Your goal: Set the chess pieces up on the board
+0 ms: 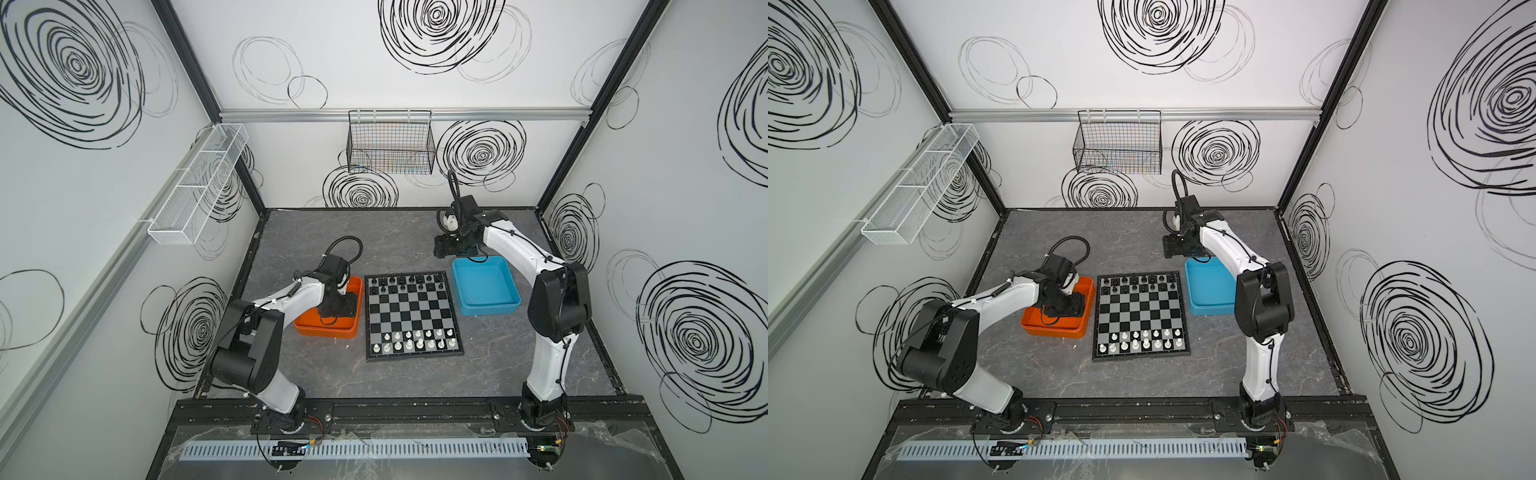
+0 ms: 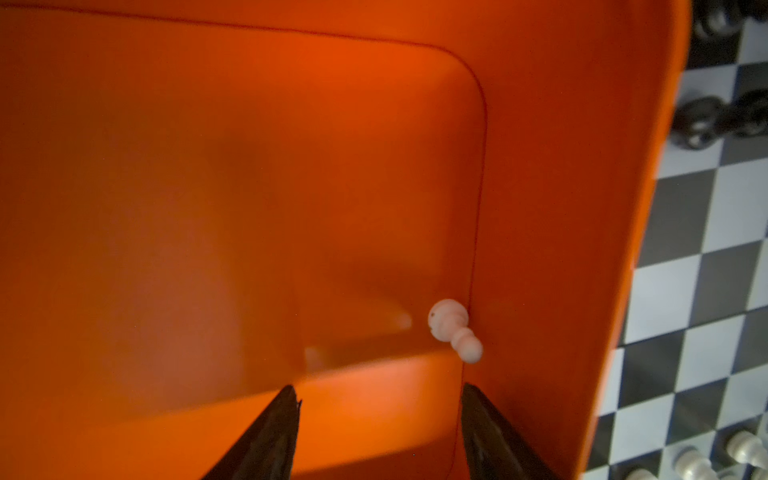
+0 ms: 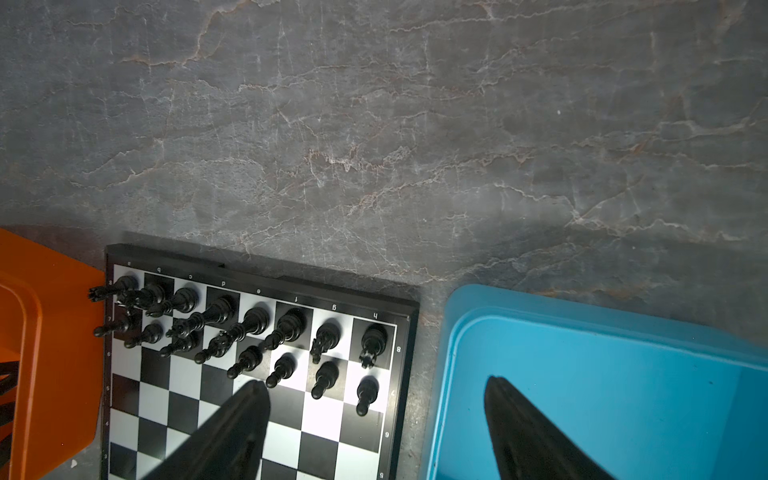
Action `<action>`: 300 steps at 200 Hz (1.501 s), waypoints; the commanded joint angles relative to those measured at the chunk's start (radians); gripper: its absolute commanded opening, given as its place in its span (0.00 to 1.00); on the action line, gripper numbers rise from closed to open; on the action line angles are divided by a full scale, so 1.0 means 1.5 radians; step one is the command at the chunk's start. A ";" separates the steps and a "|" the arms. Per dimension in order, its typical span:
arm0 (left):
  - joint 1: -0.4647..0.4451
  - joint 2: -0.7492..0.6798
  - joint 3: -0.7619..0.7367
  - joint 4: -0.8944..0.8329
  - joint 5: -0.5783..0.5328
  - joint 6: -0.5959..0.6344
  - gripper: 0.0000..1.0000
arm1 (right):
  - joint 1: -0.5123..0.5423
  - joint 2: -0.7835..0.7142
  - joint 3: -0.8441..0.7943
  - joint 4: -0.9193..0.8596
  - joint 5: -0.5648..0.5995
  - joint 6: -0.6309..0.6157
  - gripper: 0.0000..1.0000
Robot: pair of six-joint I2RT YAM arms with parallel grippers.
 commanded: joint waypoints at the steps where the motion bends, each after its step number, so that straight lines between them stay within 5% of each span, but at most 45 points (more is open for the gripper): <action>1: -0.002 0.016 0.015 0.022 0.019 -0.009 0.66 | 0.002 0.007 0.010 -0.009 0.008 0.000 0.85; 106: -0.006 0.047 0.024 0.084 0.036 -0.047 0.66 | 0.003 0.013 0.016 -0.010 0.008 -0.003 0.85; 300: -0.025 0.089 0.089 0.062 -0.111 -0.077 0.61 | -0.004 0.007 -0.024 0.020 -0.002 -0.007 0.85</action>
